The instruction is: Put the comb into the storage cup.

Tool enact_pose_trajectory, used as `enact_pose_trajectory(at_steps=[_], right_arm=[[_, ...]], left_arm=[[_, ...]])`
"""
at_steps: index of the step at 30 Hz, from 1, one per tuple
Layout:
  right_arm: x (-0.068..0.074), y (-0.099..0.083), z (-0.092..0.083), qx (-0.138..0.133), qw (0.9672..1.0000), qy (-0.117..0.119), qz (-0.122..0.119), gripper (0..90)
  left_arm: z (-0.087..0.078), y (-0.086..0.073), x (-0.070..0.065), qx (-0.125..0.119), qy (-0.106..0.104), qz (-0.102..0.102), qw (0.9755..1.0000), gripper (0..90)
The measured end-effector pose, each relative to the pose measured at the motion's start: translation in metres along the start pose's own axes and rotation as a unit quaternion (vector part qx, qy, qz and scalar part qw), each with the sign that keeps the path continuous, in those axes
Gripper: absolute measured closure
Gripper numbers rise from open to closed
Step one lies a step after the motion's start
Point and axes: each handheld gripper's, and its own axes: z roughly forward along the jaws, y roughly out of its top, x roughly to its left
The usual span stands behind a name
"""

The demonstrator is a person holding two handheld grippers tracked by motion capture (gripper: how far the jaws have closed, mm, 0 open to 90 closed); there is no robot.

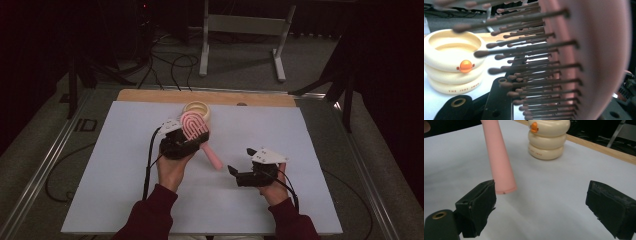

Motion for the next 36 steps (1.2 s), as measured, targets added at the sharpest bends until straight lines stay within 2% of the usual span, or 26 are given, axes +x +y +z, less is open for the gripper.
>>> enact_pose_trajectory(at_steps=[10,36], right_arm=[[-0.016,-0.006,-0.015,-0.010,0.9997,-0.021,0.011,9.3],[-0.026,-0.006,-0.025,-0.021,0.9990,-0.035,0.017,9.3]], left_arm=[[0.000,0.006,0.008,-0.001,0.007,-0.002,1.0000,62.9],[-0.003,0.030,0.025,-0.017,0.022,-0.002,0.9996,62.9]])
